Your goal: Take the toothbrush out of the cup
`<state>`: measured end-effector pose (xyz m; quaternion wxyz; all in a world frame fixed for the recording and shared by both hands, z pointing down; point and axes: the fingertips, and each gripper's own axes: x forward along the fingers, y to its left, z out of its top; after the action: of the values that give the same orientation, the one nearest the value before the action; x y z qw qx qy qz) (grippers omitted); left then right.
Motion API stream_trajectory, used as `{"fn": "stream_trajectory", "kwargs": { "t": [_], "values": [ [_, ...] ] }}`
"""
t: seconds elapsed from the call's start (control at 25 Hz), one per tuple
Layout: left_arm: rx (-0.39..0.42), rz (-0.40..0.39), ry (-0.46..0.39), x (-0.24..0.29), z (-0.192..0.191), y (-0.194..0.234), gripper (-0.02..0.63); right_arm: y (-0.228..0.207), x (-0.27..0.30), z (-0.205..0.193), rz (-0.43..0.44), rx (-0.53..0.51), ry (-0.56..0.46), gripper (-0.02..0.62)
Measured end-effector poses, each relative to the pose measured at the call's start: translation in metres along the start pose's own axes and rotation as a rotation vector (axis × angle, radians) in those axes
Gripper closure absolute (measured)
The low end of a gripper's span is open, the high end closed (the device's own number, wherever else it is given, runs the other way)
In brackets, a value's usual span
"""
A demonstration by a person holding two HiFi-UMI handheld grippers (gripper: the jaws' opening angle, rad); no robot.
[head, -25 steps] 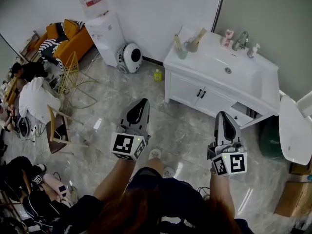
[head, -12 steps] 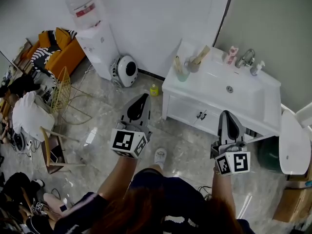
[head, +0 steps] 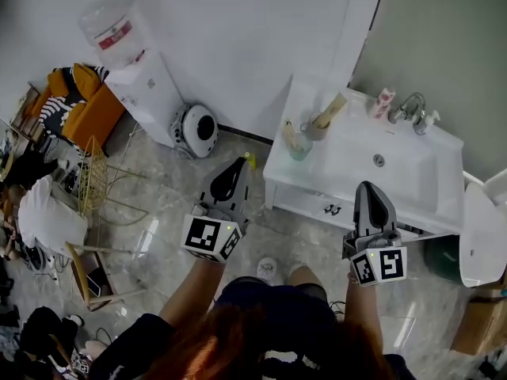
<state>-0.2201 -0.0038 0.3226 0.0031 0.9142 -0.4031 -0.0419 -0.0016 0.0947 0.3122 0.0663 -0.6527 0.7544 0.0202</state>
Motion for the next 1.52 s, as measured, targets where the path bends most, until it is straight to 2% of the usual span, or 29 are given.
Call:
{"fn": "stream_trajectory", "kwargs": {
  "t": [0.28, 0.76, 1.0, 1.2, 1.52],
  "values": [
    [-0.023, 0.050, 0.026, 0.055, -0.022, 0.032, 0.577, -0.044, 0.066, -0.016, 0.018, 0.021, 0.005, 0.580],
    [-0.003, 0.221, -0.020, 0.200, -0.023, 0.061, 0.577, -0.160, 0.209, -0.024, 0.215, 0.021, 0.019, 0.580],
    [-0.023, 0.296, -0.003, 0.238, -0.037, 0.064, 0.577, -0.193, 0.253, -0.045, 0.294, 0.051, 0.071, 0.580],
    [-0.028, 0.297, 0.024, 0.257, -0.049, 0.074, 0.577, -0.201, 0.276, -0.064, 0.301, 0.073, 0.095, 0.580],
    [-0.019, 0.233, 0.035, 0.301, -0.046, 0.100, 0.577, -0.220, 0.317, -0.081, 0.219, 0.068, 0.135, 0.573]
  ]
}}
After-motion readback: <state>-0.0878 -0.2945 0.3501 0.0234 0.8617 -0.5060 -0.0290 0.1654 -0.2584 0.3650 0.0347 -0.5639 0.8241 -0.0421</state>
